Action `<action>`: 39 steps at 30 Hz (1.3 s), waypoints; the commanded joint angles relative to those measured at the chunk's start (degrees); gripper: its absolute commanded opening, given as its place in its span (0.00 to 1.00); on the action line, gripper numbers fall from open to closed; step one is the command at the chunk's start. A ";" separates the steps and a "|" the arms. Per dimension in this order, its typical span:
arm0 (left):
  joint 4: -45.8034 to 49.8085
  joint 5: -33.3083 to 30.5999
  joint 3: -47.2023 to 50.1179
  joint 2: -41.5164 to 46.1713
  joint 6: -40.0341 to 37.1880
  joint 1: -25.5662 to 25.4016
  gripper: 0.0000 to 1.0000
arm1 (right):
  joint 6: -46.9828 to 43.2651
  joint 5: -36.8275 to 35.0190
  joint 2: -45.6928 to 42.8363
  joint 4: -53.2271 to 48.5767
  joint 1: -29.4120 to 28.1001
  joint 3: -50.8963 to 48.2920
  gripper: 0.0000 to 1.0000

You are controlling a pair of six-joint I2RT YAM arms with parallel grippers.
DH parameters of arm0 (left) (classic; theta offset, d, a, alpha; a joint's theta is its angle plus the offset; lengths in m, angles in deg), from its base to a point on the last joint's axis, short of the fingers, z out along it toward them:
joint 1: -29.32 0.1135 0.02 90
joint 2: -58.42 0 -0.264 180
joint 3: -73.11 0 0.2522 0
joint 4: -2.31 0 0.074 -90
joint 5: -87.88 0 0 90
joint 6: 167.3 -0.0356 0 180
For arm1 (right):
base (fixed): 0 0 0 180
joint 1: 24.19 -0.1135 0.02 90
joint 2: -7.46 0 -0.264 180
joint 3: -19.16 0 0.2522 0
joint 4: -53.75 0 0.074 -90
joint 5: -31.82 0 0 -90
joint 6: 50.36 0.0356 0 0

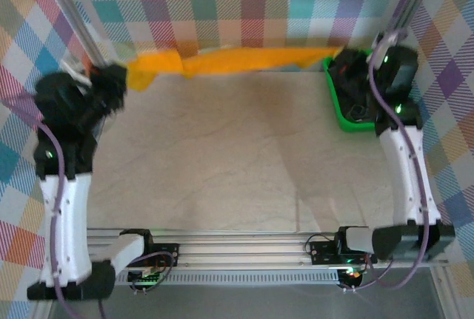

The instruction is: Fold and stack the t-shirts

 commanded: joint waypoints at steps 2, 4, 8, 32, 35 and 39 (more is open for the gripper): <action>5.81 -0.07 24.02 11.73 9.11 -4.06 0.11 | 3.74 -3.57 -7.74 -1.74 -0.54 -20.63 0.00; 4.30 1.68 32.57 15.69 11.12 -4.74 0.33 | 3.87 -4.07 -9.40 -3.26 -0.68 -27.97 0.12; 5.85 6.24 42.23 15.90 11.54 -4.96 0.61 | 2.62 -5.63 -8.50 -8.83 -0.72 -34.87 0.45; -1.08 -10.52 19.06 -43.39 -6.70 2.09 0.30 | -6.95 -6.41 32.68 -13.56 -15.23 -12.62 0.43; -2.00 -10.56 22.99 -44.83 -5.42 2.18 0.30 | -7.35 -6.92 36.67 -17.03 -16.44 -10.03 0.43; -2.94 -11.32 33.71 -39.28 -2.57 2.18 0.30 | -8.15 -7.77 39.30 -19.39 -17.41 -9.07 0.43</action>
